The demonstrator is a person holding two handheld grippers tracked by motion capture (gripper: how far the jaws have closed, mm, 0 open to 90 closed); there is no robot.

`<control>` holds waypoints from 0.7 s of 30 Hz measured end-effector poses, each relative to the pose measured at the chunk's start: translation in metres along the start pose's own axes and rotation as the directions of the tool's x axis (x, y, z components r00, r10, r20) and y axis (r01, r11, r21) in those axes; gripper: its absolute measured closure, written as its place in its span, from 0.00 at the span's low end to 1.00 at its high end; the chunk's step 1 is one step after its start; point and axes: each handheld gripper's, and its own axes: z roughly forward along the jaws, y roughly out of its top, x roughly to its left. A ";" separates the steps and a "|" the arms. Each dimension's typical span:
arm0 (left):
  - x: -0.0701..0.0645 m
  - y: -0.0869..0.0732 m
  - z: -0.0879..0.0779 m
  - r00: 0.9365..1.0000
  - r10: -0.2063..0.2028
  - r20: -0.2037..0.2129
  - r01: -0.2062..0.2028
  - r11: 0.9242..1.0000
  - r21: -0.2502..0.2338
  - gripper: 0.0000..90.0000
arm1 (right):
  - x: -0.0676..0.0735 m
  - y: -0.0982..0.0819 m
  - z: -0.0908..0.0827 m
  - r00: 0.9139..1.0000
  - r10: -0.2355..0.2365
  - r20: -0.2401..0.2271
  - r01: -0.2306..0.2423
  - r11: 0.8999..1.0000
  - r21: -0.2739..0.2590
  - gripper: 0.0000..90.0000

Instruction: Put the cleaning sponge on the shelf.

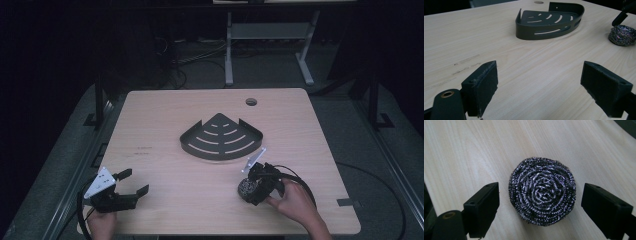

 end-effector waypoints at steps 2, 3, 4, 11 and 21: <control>0.000 0.000 0.000 1.000 0.000 0.000 0.000 1.000 0.000 0.15 | -0.001 0.001 0.002 1.000 0.000 0.003 0.000 1.000 0.009 0.16; 0.000 0.000 0.000 1.000 0.000 0.000 0.000 1.000 0.000 0.15 | -0.001 0.001 0.002 1.000 0.000 0.003 0.000 1.000 0.009 0.16; 0.000 0.000 0.000 1.000 -0.001 -0.001 0.001 1.000 -0.002 0.15 | -0.001 0.002 0.005 1.000 -0.005 0.003 0.005 1.000 0.016 0.16; 0.001 -0.001 -0.001 1.000 -0.006 -0.004 0.006 1.000 -0.004 0.15 | -0.002 0.005 0.013 1.000 -0.003 0.011 0.002 0.999 0.052 0.19; 0.001 -0.001 -0.001 1.000 -0.007 -0.003 0.007 1.000 -0.004 0.15 | -0.002 0.008 0.018 1.000 -0.010 0.003 0.010 0.998 0.066 0.32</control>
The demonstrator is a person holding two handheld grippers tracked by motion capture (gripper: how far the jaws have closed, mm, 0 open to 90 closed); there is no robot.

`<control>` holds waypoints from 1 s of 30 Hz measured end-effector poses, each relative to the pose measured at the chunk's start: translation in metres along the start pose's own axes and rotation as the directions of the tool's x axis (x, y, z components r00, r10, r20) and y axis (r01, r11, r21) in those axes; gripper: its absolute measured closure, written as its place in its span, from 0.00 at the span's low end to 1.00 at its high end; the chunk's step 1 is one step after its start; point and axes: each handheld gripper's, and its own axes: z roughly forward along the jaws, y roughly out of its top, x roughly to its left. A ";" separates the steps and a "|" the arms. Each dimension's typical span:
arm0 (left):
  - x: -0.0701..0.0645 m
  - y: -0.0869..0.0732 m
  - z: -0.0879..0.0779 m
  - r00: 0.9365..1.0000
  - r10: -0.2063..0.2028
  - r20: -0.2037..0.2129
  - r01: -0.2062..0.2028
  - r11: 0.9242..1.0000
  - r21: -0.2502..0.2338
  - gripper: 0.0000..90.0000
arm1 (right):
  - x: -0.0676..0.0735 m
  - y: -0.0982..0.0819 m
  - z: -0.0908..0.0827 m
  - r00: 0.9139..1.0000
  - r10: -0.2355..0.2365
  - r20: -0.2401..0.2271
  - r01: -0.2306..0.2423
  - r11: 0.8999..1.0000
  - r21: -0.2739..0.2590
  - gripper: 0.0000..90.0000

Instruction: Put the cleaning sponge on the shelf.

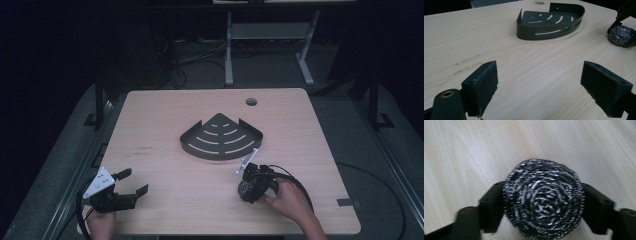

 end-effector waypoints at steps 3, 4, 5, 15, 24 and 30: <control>0.000 0.000 0.000 1.000 0.000 0.000 0.000 1.000 0.000 0.15 | 0.000 0.000 -0.001 1.000 0.001 -0.004 -0.001 1.000 -0.004 0.34; 0.000 0.000 0.000 1.000 0.001 0.000 -0.001 1.000 0.000 0.15 | 0.000 0.000 -0.001 1.000 0.001 -0.007 -0.001 1.000 -0.004 0.34; 0.000 0.000 0.000 1.000 0.001 0.000 -0.001 1.000 0.000 0.15 | 0.000 0.000 -0.002 1.000 -0.001 -0.007 0.001 1.000 -0.007 0.34; -0.001 0.000 0.001 1.000 0.000 0.001 0.000 1.000 0.001 0.15 | -0.003 0.004 -0.013 1.000 0.001 -0.017 -0.002 0.999 -0.039 0.35; 0.000 0.000 0.000 1.000 -0.002 -0.001 0.002 1.000 0.000 0.15 | -0.008 0.014 -0.025 1.000 -0.010 -0.015 0.009 0.999 -0.051 0.35; 0.000 0.000 0.001 1.000 0.002 0.000 -0.002 1.000 0.001 0.15 | -0.013 0.018 -0.033 1.000 -0.010 -0.018 0.009 0.998 -0.055 0.35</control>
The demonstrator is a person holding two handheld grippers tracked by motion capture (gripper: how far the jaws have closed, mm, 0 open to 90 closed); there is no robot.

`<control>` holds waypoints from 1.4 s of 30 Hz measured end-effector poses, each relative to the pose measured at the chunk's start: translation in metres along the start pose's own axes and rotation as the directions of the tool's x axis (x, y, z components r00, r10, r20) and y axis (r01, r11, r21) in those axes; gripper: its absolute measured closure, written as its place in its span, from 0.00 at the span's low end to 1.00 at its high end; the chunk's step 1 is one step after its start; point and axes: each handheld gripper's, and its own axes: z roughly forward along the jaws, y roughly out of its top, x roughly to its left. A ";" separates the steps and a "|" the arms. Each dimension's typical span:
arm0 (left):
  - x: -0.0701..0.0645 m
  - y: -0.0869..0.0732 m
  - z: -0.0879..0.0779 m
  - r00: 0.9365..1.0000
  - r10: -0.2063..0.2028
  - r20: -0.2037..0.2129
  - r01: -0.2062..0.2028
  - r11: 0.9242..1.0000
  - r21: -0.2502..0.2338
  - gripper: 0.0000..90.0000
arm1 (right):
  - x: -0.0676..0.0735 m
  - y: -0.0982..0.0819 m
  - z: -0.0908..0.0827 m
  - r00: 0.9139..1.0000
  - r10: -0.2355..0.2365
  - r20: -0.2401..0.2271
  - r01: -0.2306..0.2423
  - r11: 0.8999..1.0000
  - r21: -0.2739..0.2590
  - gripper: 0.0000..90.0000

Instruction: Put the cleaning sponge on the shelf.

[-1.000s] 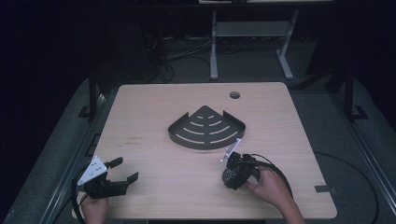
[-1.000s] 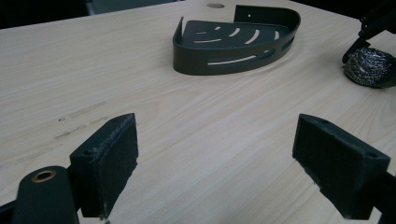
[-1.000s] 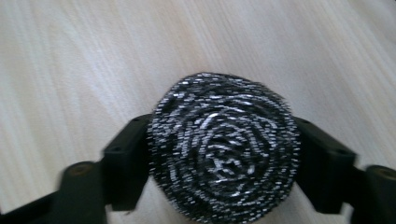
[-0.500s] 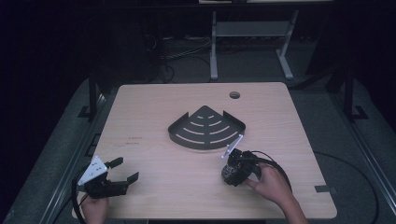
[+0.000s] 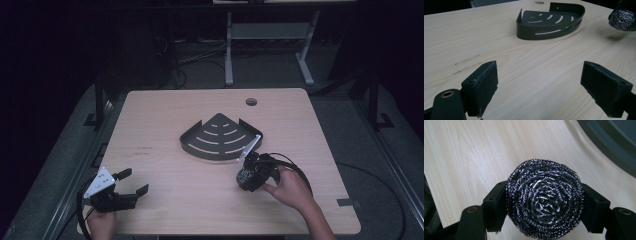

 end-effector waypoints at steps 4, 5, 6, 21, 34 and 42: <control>0.000 0.000 0.000 1.000 -0.004 0.000 0.004 1.000 0.000 0.15 | -0.002 0.003 -0.005 1.000 0.000 -0.002 0.000 1.000 -0.006 0.35; 0.000 0.000 0.000 1.000 -0.004 0.001 0.004 1.000 -0.001 0.15 | -0.003 0.003 -0.005 1.000 -0.001 -0.001 0.001 1.000 -0.006 0.35; 0.000 0.000 0.000 1.000 -0.004 0.001 0.004 1.000 -0.001 0.15 | -0.003 0.003 -0.005 1.000 -0.001 -0.001 0.001 1.000 -0.006 0.35; 0.000 0.000 -0.001 1.000 -0.004 0.002 0.004 1.000 -0.005 0.15 | -0.014 0.016 -0.010 1.000 -0.004 -0.004 0.004 1.000 0.007 0.35; 0.000 0.000 0.000 1.000 -0.002 0.002 0.002 1.000 -0.005 0.15 | -0.021 0.031 -0.014 1.000 -0.014 0.001 0.014 1.000 0.006 0.35; 0.001 0.000 -0.001 1.000 -0.007 0.001 0.007 1.000 -0.005 0.15 | -0.029 0.042 -0.017 1.000 -0.013 0.006 0.013 1.000 0.004 0.35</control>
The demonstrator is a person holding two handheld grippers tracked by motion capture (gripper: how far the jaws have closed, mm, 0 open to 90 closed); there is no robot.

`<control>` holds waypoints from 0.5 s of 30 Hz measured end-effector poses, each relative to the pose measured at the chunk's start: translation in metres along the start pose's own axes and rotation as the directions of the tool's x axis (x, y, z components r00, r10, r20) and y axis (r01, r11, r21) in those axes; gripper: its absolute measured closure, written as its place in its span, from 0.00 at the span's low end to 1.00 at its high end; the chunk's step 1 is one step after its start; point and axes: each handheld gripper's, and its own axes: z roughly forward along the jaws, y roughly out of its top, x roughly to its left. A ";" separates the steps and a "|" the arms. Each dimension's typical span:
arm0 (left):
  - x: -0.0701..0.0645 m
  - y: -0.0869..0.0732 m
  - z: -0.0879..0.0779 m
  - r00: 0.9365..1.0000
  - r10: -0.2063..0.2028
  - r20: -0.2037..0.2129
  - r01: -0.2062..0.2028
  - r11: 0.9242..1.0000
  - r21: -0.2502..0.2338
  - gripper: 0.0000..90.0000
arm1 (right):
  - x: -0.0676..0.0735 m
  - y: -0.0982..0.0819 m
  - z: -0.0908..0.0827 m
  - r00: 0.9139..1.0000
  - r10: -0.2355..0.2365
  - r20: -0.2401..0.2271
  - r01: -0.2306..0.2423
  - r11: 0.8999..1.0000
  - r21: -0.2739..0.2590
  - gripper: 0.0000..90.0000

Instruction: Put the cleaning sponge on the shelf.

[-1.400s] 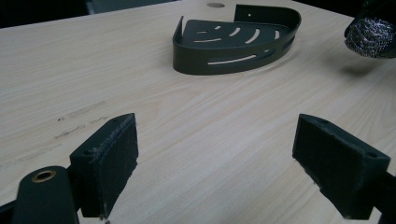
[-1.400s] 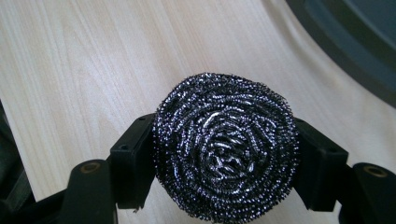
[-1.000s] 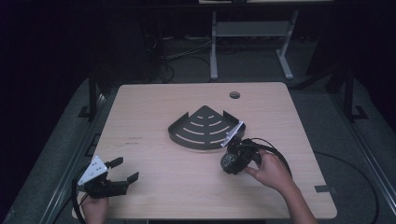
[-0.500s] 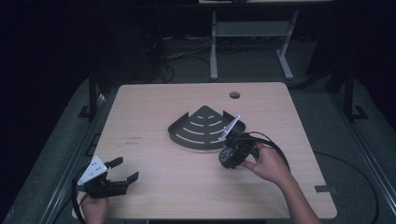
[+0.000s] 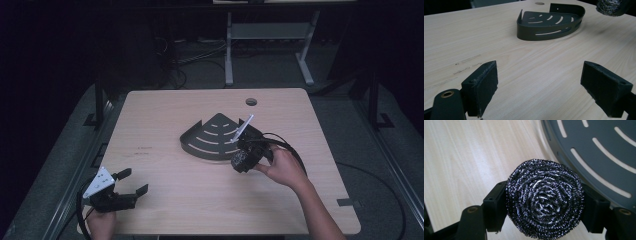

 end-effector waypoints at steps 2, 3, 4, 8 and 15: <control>0.000 0.000 0.000 1.000 -0.002 -0.001 0.002 1.000 -0.003 0.15 | -0.002 0.003 0.000 1.000 -0.001 -0.001 0.001 1.000 0.002 0.35; 0.000 0.000 0.000 1.000 -0.001 -0.003 0.001 1.000 -0.002 0.15 | -0.003 0.004 0.000 1.000 -0.002 -0.004 0.002 1.000 0.002 0.35; 0.000 0.000 0.000 1.000 -0.001 -0.003 0.001 1.000 -0.002 0.15 | -0.004 0.006 0.000 1.000 -0.004 -0.006 0.004 1.000 0.004 0.35; 0.000 0.000 0.000 1.000 0.002 -0.002 -0.002 1.000 0.001 0.15 | -0.008 0.013 -0.002 1.000 -0.003 -0.011 0.003 1.000 0.001 0.35; 0.001 0.000 -0.001 1.000 -0.003 -0.003 0.003 1.000 -0.003 0.15 | -0.016 0.025 0.003 1.000 -0.003 -0.006 0.003 1.000 0.030 0.35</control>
